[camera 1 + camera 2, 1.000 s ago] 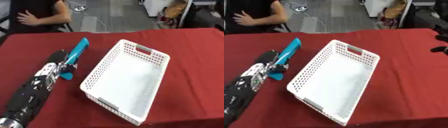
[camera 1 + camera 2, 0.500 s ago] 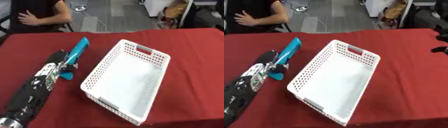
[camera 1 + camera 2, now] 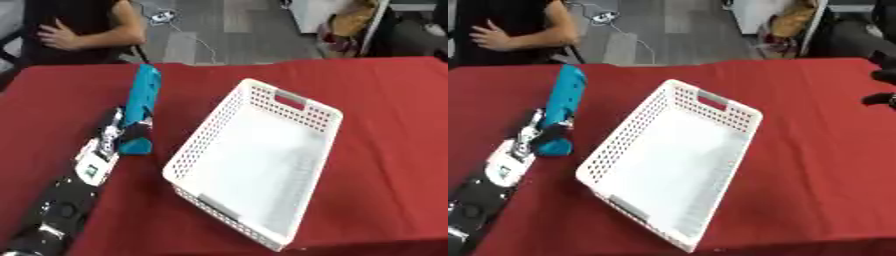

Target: Pick up objects on the table and place them in the box.

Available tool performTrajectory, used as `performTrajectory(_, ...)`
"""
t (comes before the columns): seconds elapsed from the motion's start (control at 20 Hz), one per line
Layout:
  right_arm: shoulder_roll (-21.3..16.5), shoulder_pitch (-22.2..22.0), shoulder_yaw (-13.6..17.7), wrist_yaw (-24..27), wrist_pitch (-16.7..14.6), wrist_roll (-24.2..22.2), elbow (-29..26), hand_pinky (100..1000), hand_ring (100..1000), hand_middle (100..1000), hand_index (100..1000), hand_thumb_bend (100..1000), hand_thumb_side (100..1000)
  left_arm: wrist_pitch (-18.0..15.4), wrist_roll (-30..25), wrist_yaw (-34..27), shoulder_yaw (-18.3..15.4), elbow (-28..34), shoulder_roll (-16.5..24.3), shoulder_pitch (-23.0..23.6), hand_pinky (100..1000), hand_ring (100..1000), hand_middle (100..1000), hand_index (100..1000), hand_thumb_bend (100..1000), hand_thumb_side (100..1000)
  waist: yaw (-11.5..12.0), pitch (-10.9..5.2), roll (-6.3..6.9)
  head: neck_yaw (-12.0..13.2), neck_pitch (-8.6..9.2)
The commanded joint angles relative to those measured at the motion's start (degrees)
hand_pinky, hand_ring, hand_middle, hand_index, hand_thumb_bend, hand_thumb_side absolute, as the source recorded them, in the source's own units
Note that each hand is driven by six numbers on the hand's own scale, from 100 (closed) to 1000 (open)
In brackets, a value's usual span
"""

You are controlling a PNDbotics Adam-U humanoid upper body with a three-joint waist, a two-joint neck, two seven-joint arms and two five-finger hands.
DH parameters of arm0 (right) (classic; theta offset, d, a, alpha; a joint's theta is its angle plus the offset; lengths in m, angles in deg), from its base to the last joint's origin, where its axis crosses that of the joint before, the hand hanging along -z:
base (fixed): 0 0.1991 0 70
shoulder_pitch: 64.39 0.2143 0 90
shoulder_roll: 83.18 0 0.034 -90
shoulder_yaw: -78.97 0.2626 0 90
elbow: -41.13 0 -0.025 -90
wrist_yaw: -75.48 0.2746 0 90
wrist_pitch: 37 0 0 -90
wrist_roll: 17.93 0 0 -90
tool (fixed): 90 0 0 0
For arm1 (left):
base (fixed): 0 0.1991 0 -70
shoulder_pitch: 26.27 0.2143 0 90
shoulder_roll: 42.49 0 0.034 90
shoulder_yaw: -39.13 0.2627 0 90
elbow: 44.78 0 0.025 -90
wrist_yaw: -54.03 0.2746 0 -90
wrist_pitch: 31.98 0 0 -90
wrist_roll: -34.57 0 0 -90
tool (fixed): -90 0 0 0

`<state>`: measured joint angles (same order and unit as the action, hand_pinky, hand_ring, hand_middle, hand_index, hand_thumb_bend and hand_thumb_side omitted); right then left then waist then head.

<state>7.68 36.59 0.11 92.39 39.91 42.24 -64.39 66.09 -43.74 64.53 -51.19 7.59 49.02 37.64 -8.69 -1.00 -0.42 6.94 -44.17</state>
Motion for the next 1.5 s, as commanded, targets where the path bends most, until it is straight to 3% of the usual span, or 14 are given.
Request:
performTrajectory(0.05, -0.74, 0.63, 0.43, -0.1, -0.1, -0.08, -0.66, 680, 853, 867, 1000, 100, 972, -0.31, 2.13, -6.13, 0.99, 0.7, 0.0, 0.49, 100, 100, 100, 119, 100, 471, -0.14, -0.09, -0.21, -0.5, 0.05)
performTrajectory(0.75, -0.79, 0.62, 0.5, -0.13, -0.16, -0.02, -0.64, 680, 853, 866, 1000, 100, 972, -0.48, 3.11, -8.2, 0.92, 3.02, 0.73, 0.61, 100, 100, 100, 118, 100, 497, -0.28, -0.07, -0.26, -0.49, 0.05)
performTrajectory(0.9, -0.82, 0.59, 0.53, -0.11, -0.15, 0.03, -0.65, 680, 853, 866, 1000, 100, 972, -0.97, 3.74, -8.6, 0.42, 6.38, 1.12, 0.28, 100, 100, 100, 117, 100, 558, -0.27, -0.11, -0.24, -0.6, 0.05)
performTrajectory(0.95, -0.83, 0.57, 0.53, -0.12, -0.14, 0.03, -0.65, 681, 853, 866, 1000, 100, 972, -1.2, 3.89, -8.73, 0.31, 7.92, 1.28, 0.08, 100, 100, 100, 117, 100, 536, -0.26, -0.14, -0.24, -0.62, 0.05)
performTrajectory(1.3, -0.88, 0.56, 0.51, -0.08, -0.14, 0.04, -0.64, 681, 853, 866, 1000, 100, 972, -1.0, 3.83, -8.72, 0.31, 19.09, 1.84, -0.4, 100, 100, 100, 118, 100, 604, -0.26, -0.24, -0.21, -0.71, 0.05)
performTrajectory(1.5, -0.86, 0.62, 0.51, -0.05, -0.13, 0.05, -0.66, 681, 853, 866, 1000, 100, 972, 0.1, 3.32, -7.85, 0.43, 22.28, 1.81, -0.32, 100, 100, 100, 118, 100, 613, -0.34, -0.25, -0.19, -0.71, 0.05)
